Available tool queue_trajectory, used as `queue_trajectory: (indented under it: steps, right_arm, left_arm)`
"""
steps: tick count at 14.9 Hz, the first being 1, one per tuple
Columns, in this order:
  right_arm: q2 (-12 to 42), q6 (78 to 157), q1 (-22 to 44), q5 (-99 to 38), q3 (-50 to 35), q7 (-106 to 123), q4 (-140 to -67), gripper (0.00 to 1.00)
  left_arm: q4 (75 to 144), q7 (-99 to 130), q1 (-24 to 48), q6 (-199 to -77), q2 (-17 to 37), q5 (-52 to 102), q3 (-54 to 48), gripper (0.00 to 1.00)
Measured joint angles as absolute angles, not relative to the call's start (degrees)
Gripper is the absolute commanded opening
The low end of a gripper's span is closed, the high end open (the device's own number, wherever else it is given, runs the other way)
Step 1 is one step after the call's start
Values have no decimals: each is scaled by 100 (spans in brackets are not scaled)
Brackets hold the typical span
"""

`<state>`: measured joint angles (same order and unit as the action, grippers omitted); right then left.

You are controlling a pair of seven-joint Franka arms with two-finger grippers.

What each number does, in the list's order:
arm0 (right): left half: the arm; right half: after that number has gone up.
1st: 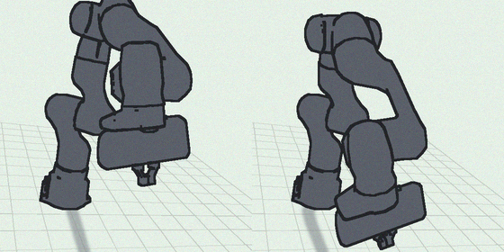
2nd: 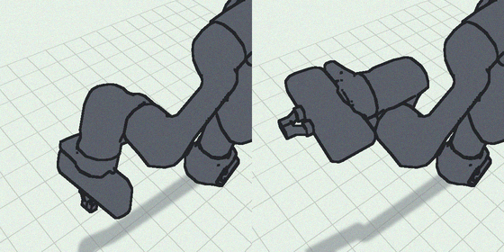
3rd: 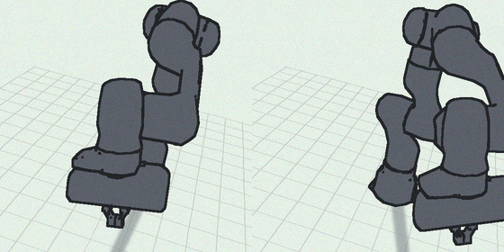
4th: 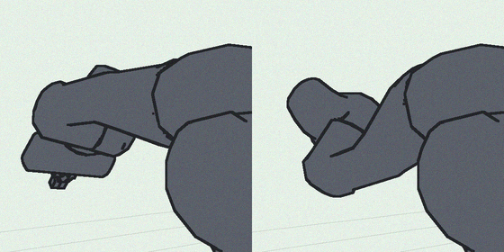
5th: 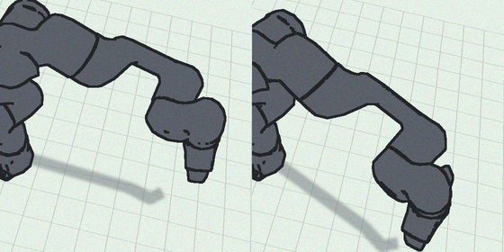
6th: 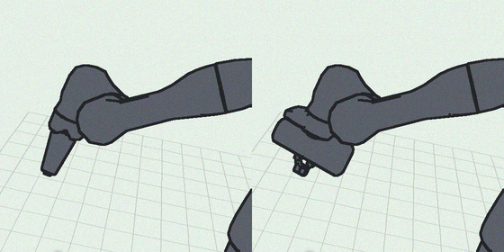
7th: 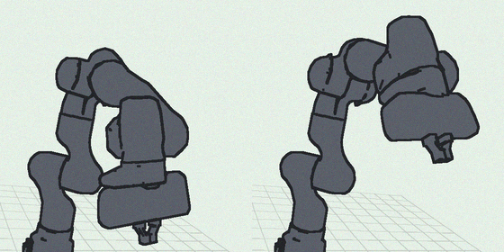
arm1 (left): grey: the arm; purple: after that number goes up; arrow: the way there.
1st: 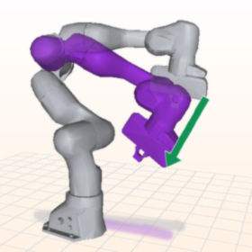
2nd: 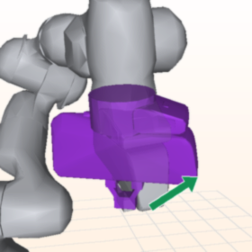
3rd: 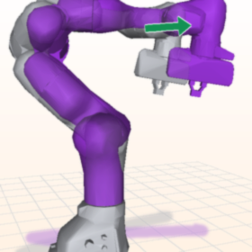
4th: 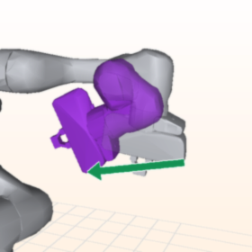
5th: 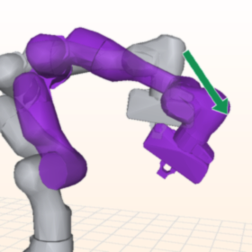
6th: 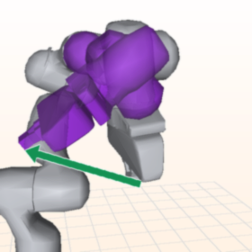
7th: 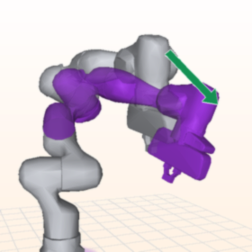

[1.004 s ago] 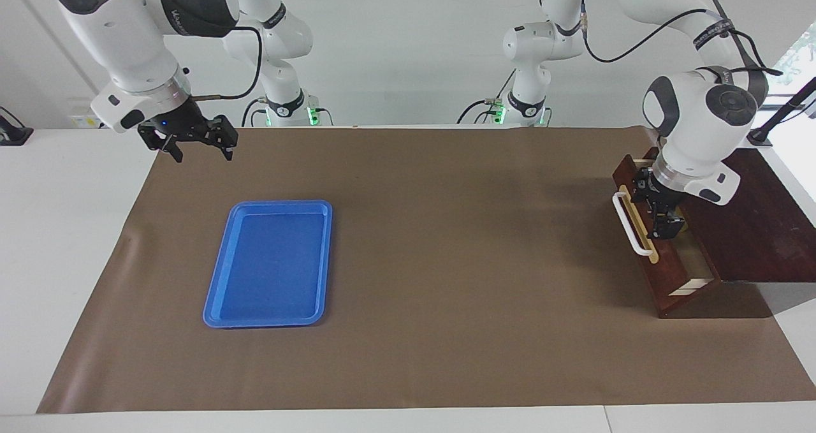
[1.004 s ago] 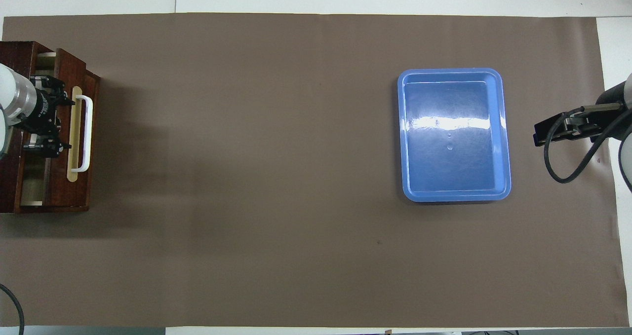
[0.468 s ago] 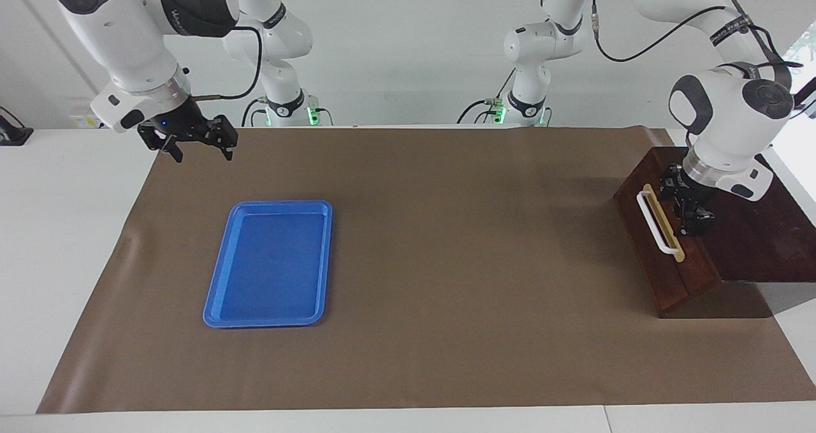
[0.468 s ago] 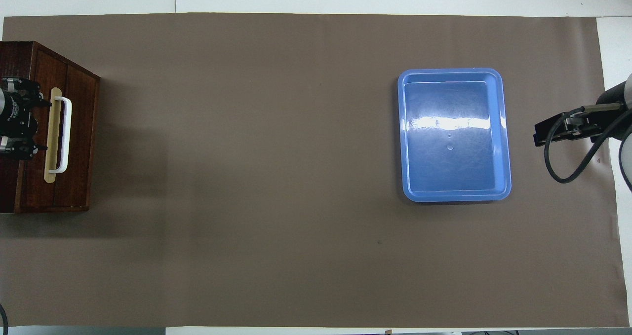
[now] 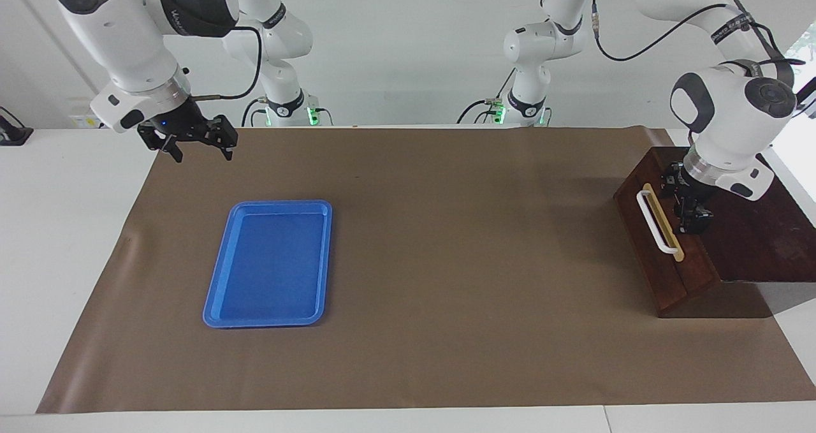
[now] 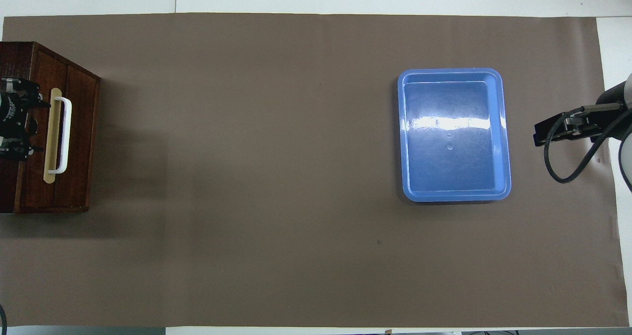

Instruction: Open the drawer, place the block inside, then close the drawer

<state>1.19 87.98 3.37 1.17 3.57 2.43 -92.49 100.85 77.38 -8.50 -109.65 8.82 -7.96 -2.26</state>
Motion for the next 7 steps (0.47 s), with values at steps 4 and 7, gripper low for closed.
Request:
queue_trajectory:
  steps: [4, 7]
  right_arm:
    - [119, 8798, 337, 117, 357, 243, -9249, 100]
    - [119, 8798, 337, 117, 357, 243, -9249, 100]
  left_arm:
    - [9952, 6629, -659, -10253, 294, -763, -312, 100]
    - [9949, 5540, -383, -9835, -19, -522, -337, 100]
